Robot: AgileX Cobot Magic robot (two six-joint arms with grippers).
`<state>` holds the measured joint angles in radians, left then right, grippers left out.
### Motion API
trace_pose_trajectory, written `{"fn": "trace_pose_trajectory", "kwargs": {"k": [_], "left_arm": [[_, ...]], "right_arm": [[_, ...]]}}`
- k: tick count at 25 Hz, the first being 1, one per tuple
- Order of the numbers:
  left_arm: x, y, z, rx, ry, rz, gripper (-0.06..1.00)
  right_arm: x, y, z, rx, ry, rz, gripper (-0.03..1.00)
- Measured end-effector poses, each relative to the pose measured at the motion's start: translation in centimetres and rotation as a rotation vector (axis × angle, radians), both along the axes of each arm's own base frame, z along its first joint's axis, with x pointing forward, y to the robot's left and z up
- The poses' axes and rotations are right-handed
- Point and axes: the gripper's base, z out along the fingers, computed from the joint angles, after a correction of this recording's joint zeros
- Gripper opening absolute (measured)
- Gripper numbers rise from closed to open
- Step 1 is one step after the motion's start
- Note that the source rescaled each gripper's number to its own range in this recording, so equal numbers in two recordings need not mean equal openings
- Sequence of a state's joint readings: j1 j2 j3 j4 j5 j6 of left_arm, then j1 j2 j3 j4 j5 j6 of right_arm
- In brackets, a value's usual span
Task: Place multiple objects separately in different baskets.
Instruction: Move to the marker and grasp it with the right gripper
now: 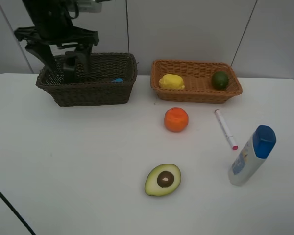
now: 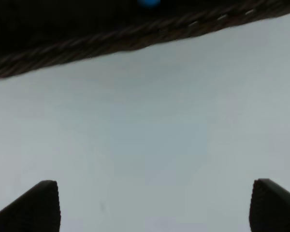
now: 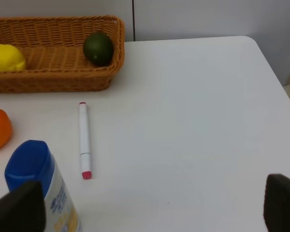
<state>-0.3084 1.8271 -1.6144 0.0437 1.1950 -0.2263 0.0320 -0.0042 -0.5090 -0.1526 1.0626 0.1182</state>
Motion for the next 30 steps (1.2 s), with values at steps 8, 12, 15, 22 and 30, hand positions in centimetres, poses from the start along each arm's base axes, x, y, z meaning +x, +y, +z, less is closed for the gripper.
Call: {"fn": "trace_pose_trajectory", "kwargs": {"k": [8, 12, 15, 22, 30], "left_arm": [[-13.1, 9.4, 3.8, -0.006, -0.073, 0.216, 1.00], [-20.6, 9.8, 4.1, -0.056, -0.171, 0.183, 1.00], [-26.1, 9.9, 3.8, -0.094, -0.292, 0.117, 1.00], [-35.9, 10.6, 2.0, -0.108, -0.666, -0.008, 1.00], [-39.0, 10.9, 0.6, -0.092, -0.829, -0.064, 1.00]], "right_arm": [[0.0, 0.0, 0.0, 0.000, 0.000, 0.000, 0.99], [0.0, 0.0, 0.0, 0.000, 0.000, 0.000, 0.99], [0.0, 0.0, 0.0, 0.000, 0.000, 0.000, 0.99], [0.0, 0.0, 0.0, 0.000, 0.000, 0.000, 0.99], [0.0, 0.0, 0.0, 0.000, 0.000, 0.000, 0.99]]}}
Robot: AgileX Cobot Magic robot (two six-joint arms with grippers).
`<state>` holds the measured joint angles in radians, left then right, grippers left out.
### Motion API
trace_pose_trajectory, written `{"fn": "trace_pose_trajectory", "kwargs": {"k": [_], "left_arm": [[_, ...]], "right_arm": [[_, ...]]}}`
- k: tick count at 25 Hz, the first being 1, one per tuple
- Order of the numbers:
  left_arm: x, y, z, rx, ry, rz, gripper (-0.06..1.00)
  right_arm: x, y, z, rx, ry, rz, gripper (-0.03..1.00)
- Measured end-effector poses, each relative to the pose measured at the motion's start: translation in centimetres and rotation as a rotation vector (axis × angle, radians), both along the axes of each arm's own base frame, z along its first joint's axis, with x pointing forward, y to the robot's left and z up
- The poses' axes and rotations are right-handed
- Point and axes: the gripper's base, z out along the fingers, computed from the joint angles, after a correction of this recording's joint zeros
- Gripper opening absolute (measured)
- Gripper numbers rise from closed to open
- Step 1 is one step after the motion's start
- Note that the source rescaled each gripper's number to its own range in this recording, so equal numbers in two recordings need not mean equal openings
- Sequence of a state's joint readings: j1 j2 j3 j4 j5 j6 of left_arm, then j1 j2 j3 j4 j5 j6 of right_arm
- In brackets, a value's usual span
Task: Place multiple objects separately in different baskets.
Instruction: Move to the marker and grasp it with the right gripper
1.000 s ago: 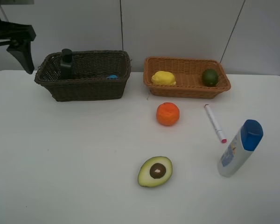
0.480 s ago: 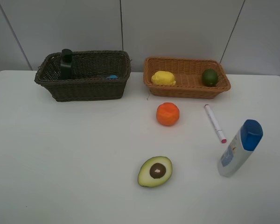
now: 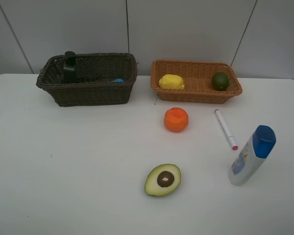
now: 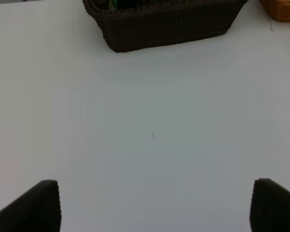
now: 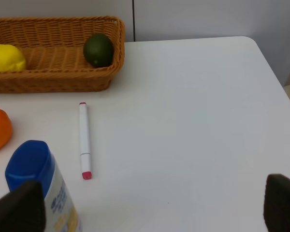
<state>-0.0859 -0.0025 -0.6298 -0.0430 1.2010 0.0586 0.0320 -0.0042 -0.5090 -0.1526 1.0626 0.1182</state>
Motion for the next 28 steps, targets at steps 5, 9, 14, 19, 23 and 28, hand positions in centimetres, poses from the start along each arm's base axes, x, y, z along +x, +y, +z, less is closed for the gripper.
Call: {"fn": "trace_pose_trajectory", "kwargs": {"k": [5, 9, 14, 19, 23, 28], "left_arm": [[0.9, -0.3, -1.3, -0.008, 0.021, -0.019, 1.00], [1.6, -0.4, -1.6, -0.017, -0.020, -0.027, 1.00], [2.0, -0.5, -2.1, -0.017, -0.018, -0.027, 1.00], [2.0, -0.5, -2.1, -0.017, -0.018, -0.027, 1.00], [2.0, -0.5, -2.1, -0.017, -0.018, -0.027, 1.00], [2.0, -0.5, -2.1, -0.017, -0.018, -0.027, 1.00]], "right_arm": [[0.0, 0.0, 0.0, 0.000, 0.000, 0.000, 0.99], [0.0, 0.0, 0.0, 0.000, 0.000, 0.000, 0.99], [0.0, 0.0, 0.0, 0.000, 0.000, 0.000, 0.99], [0.0, 0.0, 0.0, 0.000, 0.000, 0.000, 0.99], [0.0, 0.0, 0.0, 0.000, 0.000, 0.000, 0.99], [0.0, 0.0, 0.0, 0.000, 0.000, 0.000, 0.99]]}}
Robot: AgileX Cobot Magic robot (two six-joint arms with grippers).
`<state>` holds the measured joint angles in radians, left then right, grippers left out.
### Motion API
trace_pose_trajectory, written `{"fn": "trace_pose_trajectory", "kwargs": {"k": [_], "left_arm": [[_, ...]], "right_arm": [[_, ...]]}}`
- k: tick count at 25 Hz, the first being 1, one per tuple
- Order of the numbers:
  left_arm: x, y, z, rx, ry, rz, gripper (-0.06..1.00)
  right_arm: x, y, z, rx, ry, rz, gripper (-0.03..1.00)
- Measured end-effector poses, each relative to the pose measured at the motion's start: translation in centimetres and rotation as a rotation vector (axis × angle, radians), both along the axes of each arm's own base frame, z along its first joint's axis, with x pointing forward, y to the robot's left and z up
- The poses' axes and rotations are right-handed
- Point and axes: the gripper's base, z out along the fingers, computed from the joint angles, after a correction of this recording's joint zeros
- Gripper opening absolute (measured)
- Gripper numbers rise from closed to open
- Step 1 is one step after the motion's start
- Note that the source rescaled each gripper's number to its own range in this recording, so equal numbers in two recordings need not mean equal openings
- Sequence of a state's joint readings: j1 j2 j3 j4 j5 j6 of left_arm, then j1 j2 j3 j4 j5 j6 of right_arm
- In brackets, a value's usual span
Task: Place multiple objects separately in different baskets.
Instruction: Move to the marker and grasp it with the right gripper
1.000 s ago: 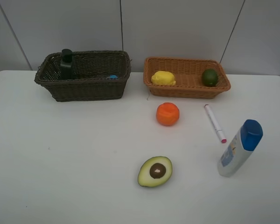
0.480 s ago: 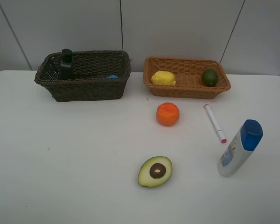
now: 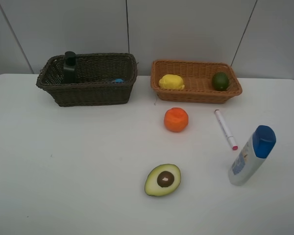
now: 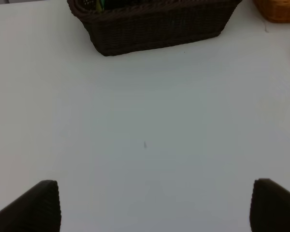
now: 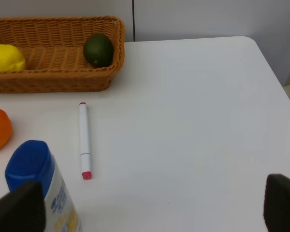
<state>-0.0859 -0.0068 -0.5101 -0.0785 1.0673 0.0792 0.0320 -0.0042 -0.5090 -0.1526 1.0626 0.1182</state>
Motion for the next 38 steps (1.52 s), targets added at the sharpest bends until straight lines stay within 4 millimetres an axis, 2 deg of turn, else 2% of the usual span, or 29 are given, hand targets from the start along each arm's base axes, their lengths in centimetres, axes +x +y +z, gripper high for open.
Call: {"fn": "trace_pose_trajectory", "kwargs": {"k": [9, 13, 18, 22, 27, 29, 32, 35, 38], "left_arm": [[0.0, 0.0, 0.0, 0.000, 0.000, 0.000, 1.00], [0.0, 0.0, 0.0, 0.000, 0.000, 0.000, 1.00], [0.0, 0.0, 0.0, 0.000, 0.000, 0.000, 1.00], [0.0, 0.0, 0.0, 0.000, 0.000, 0.000, 1.00], [0.0, 0.0, 0.0, 0.000, 0.000, 0.000, 1.00], [0.0, 0.0, 0.0, 0.000, -0.001, 0.000, 1.00], [0.0, 0.0, 0.0, 0.000, -0.001, 0.000, 1.00], [0.0, 0.0, 0.0, 0.000, -0.001, 0.000, 1.00], [0.0, 0.0, 0.0, 0.000, -0.001, 0.000, 1.00]], "right_arm": [[0.2, 0.0, 0.0, -0.005, 0.011, -0.003, 0.99], [2.2, 0.0, 0.3, -0.008, 0.127, -0.001, 0.99], [7.6, 0.3, 2.3, -0.012, 0.295, 0.010, 0.99], [13.7, 0.6, 3.8, 0.001, 0.455, 0.016, 0.99], [21.4, 1.7, 3.6, 0.097, 0.630, 0.037, 0.99], [24.1, 2.4, 2.7, 0.106, 0.704, 0.062, 0.99], [27.1, 4.5, 0.5, 0.076, 0.808, 0.135, 0.99], [29.5, 6.6, -2.9, 0.006, 0.911, 0.199, 0.99], [31.4, 7.6, -6.7, -0.041, 0.994, 0.231, 0.99]]}}
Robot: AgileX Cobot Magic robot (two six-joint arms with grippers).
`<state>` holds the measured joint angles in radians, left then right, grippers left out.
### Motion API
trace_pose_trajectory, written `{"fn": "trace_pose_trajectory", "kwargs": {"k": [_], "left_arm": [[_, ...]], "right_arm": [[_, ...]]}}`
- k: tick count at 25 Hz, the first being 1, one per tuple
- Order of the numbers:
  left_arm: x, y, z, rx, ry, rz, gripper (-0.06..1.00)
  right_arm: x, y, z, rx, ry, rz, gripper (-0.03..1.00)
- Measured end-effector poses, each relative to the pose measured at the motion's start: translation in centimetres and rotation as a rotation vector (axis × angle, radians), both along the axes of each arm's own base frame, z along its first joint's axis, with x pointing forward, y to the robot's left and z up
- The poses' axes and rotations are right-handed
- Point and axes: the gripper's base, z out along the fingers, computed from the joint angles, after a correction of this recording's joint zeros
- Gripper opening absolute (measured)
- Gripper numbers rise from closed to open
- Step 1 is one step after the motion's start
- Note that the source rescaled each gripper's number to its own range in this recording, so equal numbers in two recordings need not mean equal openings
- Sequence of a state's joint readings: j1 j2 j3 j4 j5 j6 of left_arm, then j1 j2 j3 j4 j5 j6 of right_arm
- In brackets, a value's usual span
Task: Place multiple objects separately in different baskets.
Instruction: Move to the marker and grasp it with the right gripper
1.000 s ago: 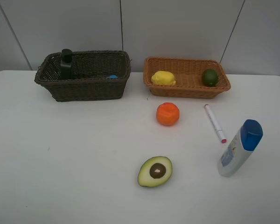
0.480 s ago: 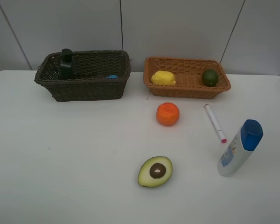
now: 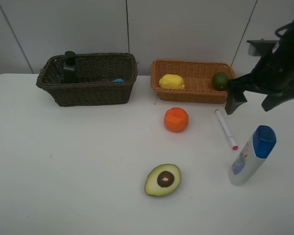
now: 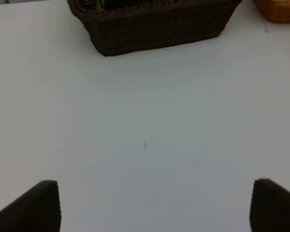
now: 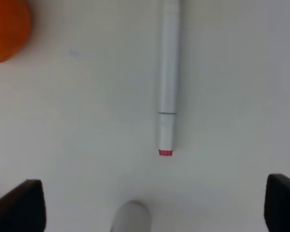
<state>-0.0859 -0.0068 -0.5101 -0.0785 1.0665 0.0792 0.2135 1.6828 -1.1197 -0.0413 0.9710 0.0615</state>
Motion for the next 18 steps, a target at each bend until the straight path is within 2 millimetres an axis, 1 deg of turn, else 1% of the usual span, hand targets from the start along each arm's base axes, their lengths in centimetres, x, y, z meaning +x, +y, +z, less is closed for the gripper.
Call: {"fn": "trace_pose_trajectory", "kwargs": {"k": [3, 6, 10, 14, 15, 16, 18], "left_arm": [[0.0, 0.0, 0.0, 0.000, 0.000, 0.000, 1.00], [0.0, 0.0, 0.0, 0.000, 0.000, 0.000, 1.00], [0.0, 0.0, 0.0, 0.000, 0.000, 0.000, 1.00], [0.0, 0.0, 0.0, 0.000, -0.001, 0.000, 1.00], [0.0, 0.0, 0.0, 0.000, -0.001, 0.000, 1.00], [0.0, 0.0, 0.0, 0.000, -0.001, 0.000, 1.00], [0.0, 0.0, 0.0, 0.000, -0.001, 0.000, 1.00]], "right_arm": [[1.4, 0.3, -3.6, -0.024, 0.052, 0.042, 0.99], [2.4, 0.5, -6.4, -0.033, 0.075, 0.078, 0.99], [3.3, 0.6, -9.0, -0.055, 0.083, 0.112, 0.99], [4.3, 0.8, -10.4, -0.054, 0.066, 0.118, 0.99], [4.4, 0.8, -10.7, -0.054, 0.066, 0.120, 0.97], [4.4, 0.8, -11.0, -0.055, 0.069, 0.121, 0.93], [4.5, 0.8, -11.3, -0.053, 0.067, 0.121, 0.76]]}}
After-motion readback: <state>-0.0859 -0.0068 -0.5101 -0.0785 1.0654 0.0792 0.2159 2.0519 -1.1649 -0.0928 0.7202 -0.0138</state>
